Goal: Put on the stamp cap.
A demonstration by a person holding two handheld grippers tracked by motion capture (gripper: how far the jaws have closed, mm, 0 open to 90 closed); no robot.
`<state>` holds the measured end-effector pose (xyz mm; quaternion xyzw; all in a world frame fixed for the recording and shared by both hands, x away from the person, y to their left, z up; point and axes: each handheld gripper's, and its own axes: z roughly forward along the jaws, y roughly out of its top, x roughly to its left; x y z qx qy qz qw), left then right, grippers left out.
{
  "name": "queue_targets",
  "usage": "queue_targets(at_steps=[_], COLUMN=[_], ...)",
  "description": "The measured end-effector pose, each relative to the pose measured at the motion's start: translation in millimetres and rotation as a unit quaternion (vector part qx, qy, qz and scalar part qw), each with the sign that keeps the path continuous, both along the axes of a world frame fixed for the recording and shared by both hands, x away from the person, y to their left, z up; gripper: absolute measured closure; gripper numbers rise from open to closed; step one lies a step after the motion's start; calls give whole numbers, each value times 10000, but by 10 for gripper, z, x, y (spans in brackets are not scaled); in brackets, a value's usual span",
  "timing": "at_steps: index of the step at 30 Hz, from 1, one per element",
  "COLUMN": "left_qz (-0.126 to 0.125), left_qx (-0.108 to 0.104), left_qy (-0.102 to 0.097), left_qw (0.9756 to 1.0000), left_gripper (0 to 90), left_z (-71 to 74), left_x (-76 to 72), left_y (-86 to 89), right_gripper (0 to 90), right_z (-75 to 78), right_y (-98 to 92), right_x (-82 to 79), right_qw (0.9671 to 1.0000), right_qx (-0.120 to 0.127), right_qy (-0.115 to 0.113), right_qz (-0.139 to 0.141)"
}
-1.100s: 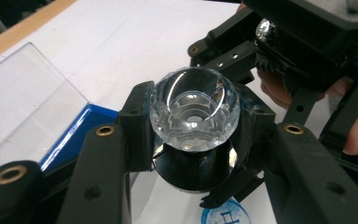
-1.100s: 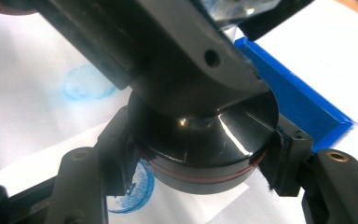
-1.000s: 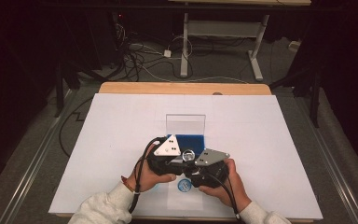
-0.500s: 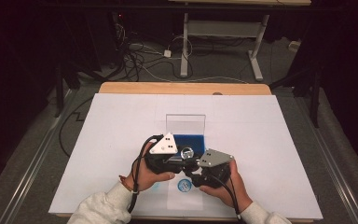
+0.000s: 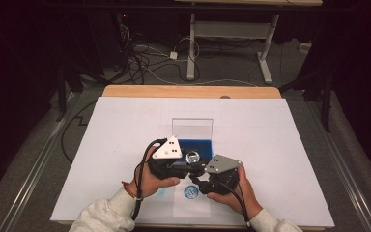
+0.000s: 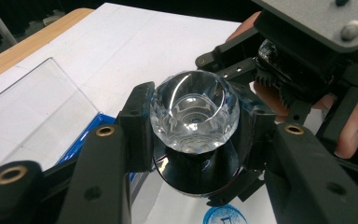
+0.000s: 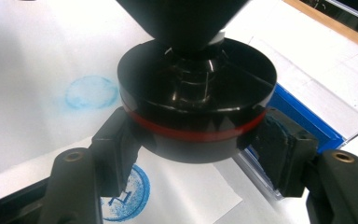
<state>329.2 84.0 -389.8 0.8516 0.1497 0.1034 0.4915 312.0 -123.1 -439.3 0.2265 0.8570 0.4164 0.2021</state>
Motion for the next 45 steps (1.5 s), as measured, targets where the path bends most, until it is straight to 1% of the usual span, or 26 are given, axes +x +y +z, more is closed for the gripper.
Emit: queue_targets(at_steps=[6, 9, 10, 12, 14, 16, 18, 22, 23, 28, 32, 37, 41, 43, 45], left_qz=[40, 65, 69, 91, 131, 154, 218, 292, 311, 417, 454, 503, 575, 625, 649], left_qx=[0, 66, 80, 136, 211, 232, 327, 373, 355, 399, 475, 541, 550, 576, 583], left_qy=[-34, -82, -82, -107, -126, -94, -138, -166, -153, -164, -170, -190, -198, -232, -245], left_qw=[10000, 9999, 9999, 9998, 9996, 9996, 9991, 9987, 9988, 9982, 9977, 9971, 9966, 9961, 9959], left_gripper=[546, 546, 546, 545, 546, 546, 546, 546, 545, 545, 545, 545, 545, 545, 545], left_z=[22, 23, 22, 17, 8, -11, -25, -26, -23, -24, -35, -40, -32, -26, -21], left_x=[1, -1, 1, 1, 9, 29, 40, 55, 59, 78, 89, 100, 112, 115, 121], left_y=[35, 40, 44, 54, 68, 84, 94, 133, 147, 200, 228, 266, 303, 320, 337], right_gripper=[318, 310, 309, 302, 295, 289, 281, 272, 271, 258, 243, 216, 216, 220, 219], right_z=[-9, -29, -36, -39, -26, -6, 21, 64, 74, 136, 182, 211, 227, 231, 234], right_y=[-56, -72, -80, -96, -113, -132, -161, -241, -259, -355, -422, -491, -559, -594, -634], right_x=[17, 25, 31, 37, 39, 41, 41, 45, 48, 57, 56, 42, 17, 3, -18], right_qw=[10000, 9999, 9998, 9998, 9997, 9995, 9995, 9992, 9991, 9984, 9978, 9962, 9949, 9941, 9935], right_qx=[-9, -98, -129, -151, -158, -167, -173, -154, -165, -70, 3, -9, 43, 5, 20], right_qy=[-37, -54, -94, -76, -126, -181, -237, -305, -335, -417, -479, -591, -682, -725, -754], right_qz=[-72, -117, -116, -122, -162, -178, -141, -193, -218, -380, -469, -633, -741, -801, -856])
